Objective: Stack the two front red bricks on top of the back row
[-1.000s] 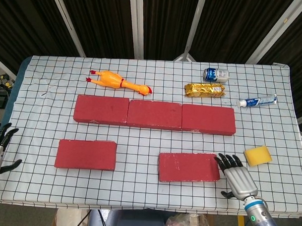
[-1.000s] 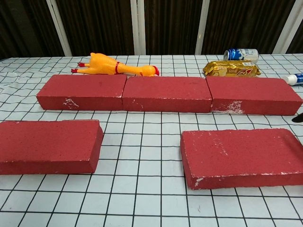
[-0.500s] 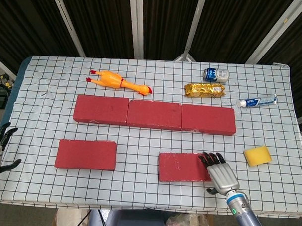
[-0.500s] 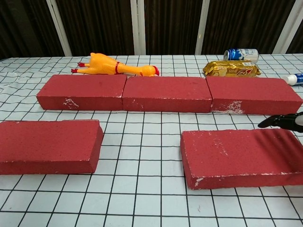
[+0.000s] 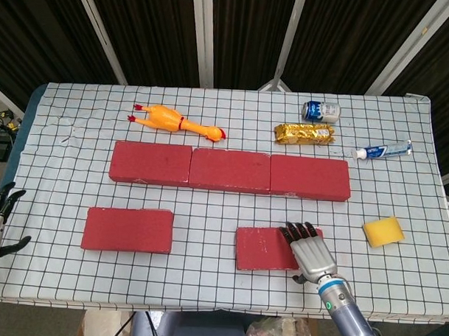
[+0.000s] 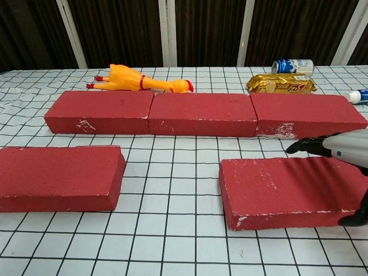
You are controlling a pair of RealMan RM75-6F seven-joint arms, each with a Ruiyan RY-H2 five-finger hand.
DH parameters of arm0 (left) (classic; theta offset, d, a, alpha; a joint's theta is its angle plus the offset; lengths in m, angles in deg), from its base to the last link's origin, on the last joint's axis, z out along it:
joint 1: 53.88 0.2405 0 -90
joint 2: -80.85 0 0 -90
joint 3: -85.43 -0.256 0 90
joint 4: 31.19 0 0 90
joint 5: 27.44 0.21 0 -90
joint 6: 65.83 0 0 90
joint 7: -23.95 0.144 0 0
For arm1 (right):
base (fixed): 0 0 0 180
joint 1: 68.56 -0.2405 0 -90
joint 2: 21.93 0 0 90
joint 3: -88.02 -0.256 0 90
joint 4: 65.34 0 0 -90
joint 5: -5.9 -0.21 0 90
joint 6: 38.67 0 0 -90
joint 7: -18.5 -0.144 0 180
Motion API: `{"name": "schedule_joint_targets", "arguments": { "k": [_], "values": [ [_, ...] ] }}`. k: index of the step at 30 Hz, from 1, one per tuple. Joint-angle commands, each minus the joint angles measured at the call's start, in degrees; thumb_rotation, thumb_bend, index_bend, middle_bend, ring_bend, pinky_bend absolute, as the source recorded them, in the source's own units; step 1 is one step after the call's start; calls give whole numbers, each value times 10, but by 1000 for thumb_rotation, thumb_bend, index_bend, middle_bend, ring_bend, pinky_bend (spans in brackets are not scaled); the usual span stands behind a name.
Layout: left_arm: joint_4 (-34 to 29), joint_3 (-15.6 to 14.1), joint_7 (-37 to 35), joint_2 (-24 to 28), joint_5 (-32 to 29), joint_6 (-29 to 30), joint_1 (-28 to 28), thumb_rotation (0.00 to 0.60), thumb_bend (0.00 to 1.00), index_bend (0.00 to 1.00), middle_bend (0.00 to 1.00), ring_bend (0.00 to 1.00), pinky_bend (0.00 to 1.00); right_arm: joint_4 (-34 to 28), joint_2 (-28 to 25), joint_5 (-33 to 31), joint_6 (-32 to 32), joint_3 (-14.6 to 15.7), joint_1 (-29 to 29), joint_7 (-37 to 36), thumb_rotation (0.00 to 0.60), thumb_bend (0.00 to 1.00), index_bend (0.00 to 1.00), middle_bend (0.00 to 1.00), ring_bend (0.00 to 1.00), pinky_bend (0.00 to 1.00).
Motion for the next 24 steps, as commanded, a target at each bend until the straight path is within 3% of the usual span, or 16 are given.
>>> {"name": "schedule_joint_targets", "arguments": {
  "k": [1, 24],
  "values": [
    [0, 0, 0, 0, -1, 0, 0, 600, 0, 176, 64, 0, 108, -1, 9, -14, 6, 1, -10, 6, 600, 168, 6, 0, 0, 0],
    [2, 1, 3, -2, -5, -2, -1, 600, 0, 176, 63, 0, 108, 31, 59, -101, 30, -2, -77, 16, 600, 168, 6, 0, 0, 0]
  ]
}}
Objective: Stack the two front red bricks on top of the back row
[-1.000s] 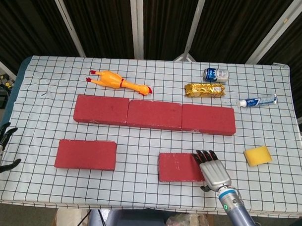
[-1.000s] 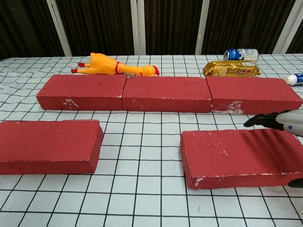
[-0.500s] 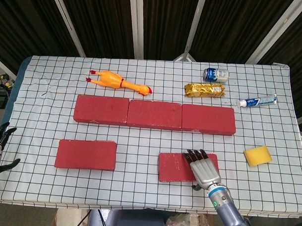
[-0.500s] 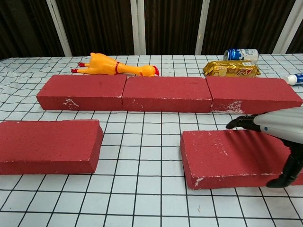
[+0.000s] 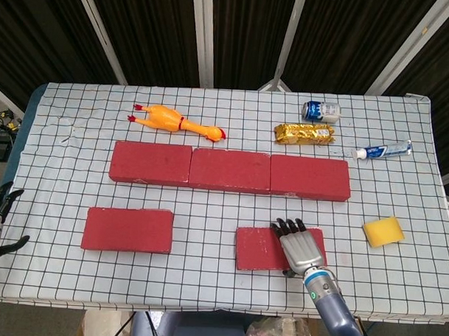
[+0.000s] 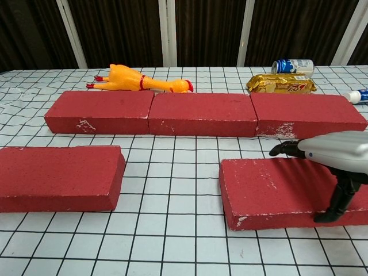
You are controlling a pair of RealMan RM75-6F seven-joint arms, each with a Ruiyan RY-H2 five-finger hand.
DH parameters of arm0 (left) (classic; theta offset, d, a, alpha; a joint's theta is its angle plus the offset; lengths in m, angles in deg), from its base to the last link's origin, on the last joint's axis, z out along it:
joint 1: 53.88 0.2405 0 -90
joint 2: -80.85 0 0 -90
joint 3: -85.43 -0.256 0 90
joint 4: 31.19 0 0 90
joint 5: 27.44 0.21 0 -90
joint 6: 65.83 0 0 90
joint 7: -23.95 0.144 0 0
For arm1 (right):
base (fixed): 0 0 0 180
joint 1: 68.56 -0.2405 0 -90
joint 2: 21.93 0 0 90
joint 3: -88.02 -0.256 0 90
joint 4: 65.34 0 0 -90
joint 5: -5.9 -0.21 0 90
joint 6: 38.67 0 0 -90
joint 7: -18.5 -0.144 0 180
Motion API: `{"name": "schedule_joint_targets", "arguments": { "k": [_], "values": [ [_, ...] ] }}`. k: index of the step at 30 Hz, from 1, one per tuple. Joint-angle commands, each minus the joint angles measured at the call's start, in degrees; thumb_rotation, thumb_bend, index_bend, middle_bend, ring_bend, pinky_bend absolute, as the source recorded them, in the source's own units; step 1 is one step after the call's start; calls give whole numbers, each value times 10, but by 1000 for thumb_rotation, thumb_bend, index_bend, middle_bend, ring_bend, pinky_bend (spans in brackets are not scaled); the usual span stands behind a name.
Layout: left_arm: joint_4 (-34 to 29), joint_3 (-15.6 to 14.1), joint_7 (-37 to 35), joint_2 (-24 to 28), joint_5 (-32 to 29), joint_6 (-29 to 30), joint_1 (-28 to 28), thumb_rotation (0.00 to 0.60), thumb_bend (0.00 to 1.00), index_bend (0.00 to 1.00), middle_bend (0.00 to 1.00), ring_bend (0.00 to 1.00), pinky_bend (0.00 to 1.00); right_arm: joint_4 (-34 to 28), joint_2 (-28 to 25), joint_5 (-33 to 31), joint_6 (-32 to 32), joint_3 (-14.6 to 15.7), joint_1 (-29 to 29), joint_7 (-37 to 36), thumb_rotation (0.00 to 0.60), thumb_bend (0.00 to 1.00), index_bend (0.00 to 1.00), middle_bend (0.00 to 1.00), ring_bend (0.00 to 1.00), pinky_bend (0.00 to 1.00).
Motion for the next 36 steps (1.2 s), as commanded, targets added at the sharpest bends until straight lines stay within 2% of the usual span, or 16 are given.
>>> {"name": "schedule_joint_targets", "arguments": {
  "k": [1, 7, 16, 21, 30, 36],
  "values": [
    [0, 0, 1, 0, 0, 0, 0, 600, 0, 176, 63, 0, 108, 2, 2, -4, 2, 2, -4, 0, 600, 168, 6, 0, 0, 0],
    [-1, 1, 4, -2, -2, -1, -1, 600, 0, 176, 64, 0, 108, 5, 6, -5, 7, 8, -12, -1, 600, 168, 14, 14, 6, 0],
    [-2, 1, 4, -1, -3, 0, 0, 600, 0, 176, 63, 0, 108, 10, 15, 9, 19, 13, -17, -11, 600, 168, 72, 204, 174, 0],
    [-4, 1, 4, -1, -5, -1, 0, 600, 0, 176, 64, 0, 108, 10, 17, 12, 23, 14, -21, -15, 600, 168, 85, 274, 231, 0],
    [-7, 1, 3, 1, -7, -2, 0, 600, 0, 176, 64, 0, 108, -10, -5, 9, 36, 3, -30, -18, 600, 169, 85, 290, 244, 0],
    [-7, 2, 2, 1, -8, -1, 1, 600, 0, 176, 63, 0, 108, -27, -46, -9, 39, -24, -45, -21, 600, 168, 85, 291, 244, 0]
  ]
}}
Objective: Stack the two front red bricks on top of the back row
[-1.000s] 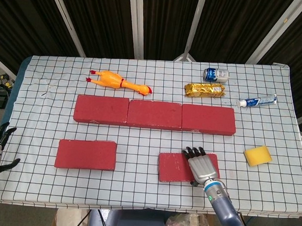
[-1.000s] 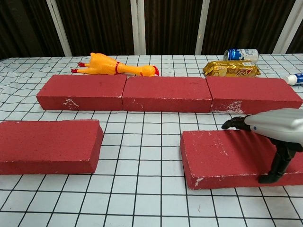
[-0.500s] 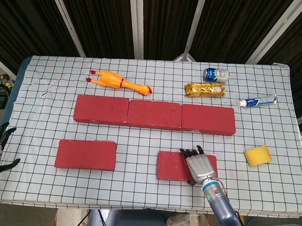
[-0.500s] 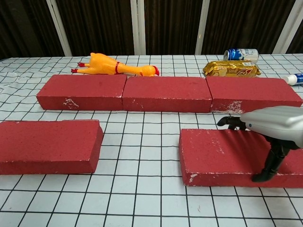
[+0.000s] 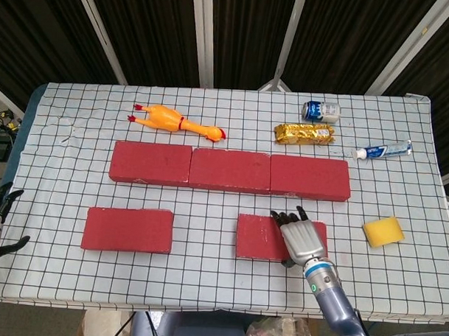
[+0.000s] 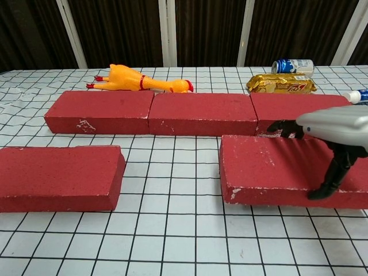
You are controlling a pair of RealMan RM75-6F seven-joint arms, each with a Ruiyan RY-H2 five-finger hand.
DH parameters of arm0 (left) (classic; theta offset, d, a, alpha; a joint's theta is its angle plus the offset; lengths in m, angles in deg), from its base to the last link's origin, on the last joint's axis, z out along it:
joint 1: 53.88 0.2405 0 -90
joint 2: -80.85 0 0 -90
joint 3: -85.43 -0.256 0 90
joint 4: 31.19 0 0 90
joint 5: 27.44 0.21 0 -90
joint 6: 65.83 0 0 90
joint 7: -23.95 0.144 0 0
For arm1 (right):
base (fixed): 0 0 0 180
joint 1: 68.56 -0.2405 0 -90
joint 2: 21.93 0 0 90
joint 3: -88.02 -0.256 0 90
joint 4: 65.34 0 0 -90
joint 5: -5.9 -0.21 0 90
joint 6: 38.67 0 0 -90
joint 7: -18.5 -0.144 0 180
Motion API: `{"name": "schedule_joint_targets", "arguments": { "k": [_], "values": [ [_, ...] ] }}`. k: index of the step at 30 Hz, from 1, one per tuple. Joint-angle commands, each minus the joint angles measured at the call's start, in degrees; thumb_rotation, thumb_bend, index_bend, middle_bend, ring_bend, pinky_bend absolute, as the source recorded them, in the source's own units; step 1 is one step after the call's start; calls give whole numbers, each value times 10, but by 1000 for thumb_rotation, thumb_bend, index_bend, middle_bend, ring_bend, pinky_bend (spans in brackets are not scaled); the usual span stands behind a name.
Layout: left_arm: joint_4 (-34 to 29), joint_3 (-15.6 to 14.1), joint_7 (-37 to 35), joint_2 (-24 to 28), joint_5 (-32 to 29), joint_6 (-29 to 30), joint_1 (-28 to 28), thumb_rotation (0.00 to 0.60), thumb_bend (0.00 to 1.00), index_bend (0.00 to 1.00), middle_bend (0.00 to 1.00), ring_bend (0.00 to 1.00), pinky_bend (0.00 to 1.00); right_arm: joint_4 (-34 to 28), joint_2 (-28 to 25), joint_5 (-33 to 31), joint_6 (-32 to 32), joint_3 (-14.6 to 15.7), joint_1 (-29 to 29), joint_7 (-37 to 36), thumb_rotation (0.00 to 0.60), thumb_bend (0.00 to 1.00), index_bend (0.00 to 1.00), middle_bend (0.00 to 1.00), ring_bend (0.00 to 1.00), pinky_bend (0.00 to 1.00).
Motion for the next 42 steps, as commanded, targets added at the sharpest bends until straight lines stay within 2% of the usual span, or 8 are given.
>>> {"name": "schedule_joint_targets", "arguments": {
  "k": [1, 10, 15, 16, 20, 33, 42],
  "values": [
    [0, 0, 1, 0, -2, -1, 0, 600, 0, 176, 63, 0, 108, -6, -29, -20, -6, -23, -14, -6, 600, 168, 85, 291, 244, 0],
    [4, 7, 17, -7, -17, -4, -2, 600, 0, 176, 63, 0, 108, 48, -117, -130, -111, -105, -76, -56, 600, 168, 85, 292, 244, 0],
    [5, 9, 31, -12, -23, -4, -3, 600, 0, 176, 64, 0, 108, 112, -120, -210, -148, -128, -142, -31, 600, 168, 85, 292, 244, 0],
    [6, 9, 39, -14, -26, -6, -4, 600, 0, 176, 64, 0, 108, 152, -105, -234, -170, -136, -168, -26, 600, 168, 85, 292, 244, 0],
    [7, 13, 52, -20, -37, -9, -6, 600, 0, 176, 63, 0, 108, 222, -79, -278, -209, -135, -210, -19, 600, 167, 85, 297, 244, 0],
    [13, 23, 92, -37, -68, -18, -13, 600, 0, 176, 62, 0, 108, 365, -3, -308, -288, -100, -273, -32, 600, 168, 85, 307, 244, 0],
    [15, 27, 110, -46, -80, -18, -16, 600, 0, 175, 60, 0, 108, 407, 28, -300, -314, -76, -294, -52, 600, 168, 86, 307, 244, 0]
  ]
}}
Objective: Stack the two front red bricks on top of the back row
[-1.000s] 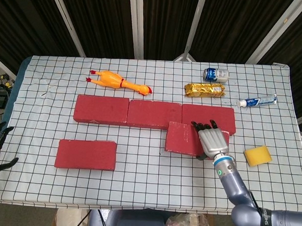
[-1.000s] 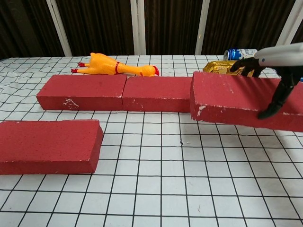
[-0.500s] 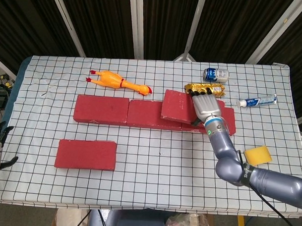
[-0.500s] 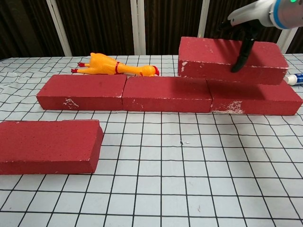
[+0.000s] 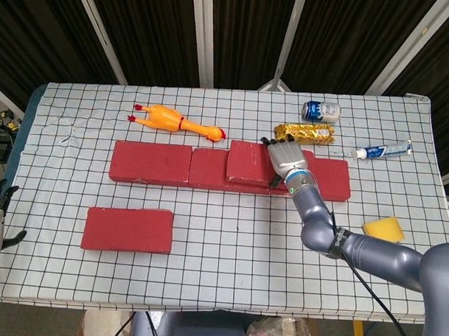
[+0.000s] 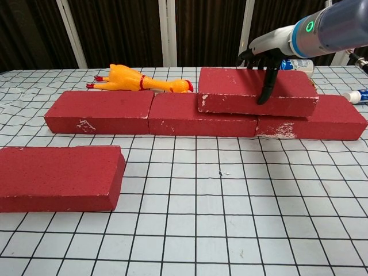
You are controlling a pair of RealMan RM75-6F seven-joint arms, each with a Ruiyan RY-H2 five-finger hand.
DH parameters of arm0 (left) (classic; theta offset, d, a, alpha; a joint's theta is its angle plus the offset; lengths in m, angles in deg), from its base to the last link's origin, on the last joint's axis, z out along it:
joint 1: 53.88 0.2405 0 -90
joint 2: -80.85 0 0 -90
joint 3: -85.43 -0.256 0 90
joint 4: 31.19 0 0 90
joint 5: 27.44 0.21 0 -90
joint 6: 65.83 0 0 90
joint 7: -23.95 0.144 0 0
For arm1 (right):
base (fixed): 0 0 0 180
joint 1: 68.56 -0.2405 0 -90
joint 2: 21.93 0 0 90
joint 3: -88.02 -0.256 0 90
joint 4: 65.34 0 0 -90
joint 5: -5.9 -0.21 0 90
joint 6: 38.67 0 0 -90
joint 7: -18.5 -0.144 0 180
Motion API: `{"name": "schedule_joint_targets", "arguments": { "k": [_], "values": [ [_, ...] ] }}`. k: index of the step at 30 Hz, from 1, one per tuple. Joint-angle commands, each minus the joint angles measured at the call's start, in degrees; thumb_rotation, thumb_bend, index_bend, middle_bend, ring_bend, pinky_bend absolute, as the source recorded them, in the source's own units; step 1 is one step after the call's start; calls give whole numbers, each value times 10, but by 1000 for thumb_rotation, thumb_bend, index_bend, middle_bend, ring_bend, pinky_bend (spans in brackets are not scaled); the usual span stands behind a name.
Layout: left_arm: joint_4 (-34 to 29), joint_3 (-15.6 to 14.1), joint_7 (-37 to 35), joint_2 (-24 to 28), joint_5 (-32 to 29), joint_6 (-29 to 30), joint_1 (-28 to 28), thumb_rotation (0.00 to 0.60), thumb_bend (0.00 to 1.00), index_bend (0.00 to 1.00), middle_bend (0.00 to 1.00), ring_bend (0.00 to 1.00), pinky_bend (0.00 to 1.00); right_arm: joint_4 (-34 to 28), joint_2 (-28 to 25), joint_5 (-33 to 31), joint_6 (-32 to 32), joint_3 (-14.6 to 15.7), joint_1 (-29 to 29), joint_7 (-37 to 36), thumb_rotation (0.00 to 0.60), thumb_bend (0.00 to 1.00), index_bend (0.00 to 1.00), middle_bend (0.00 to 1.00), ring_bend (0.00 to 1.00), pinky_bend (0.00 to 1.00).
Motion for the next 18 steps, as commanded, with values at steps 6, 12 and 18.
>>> {"name": "schedule_joint_targets", "arguments": {
  "k": [6, 12, 18],
  "values": [
    [0, 3, -1, 1, -5, 1, -1, 600, 0, 175, 60, 0, 108, 13, 9, -7, 2, 18, -18, -13, 600, 168, 86, 307, 244, 0],
    [3, 3, -4, 1, -5, -1, -2, 600, 0, 175, 59, 0, 108, 4, 7, -15, 8, 28, -29, -18, 600, 168, 87, 307, 244, 0],
    [4, 4, -6, 0, -5, 2, -2, 600, 0, 175, 59, 0, 108, -5, 1, -19, 13, 34, -35, -26, 600, 168, 87, 307, 244, 0]
  ]
}}
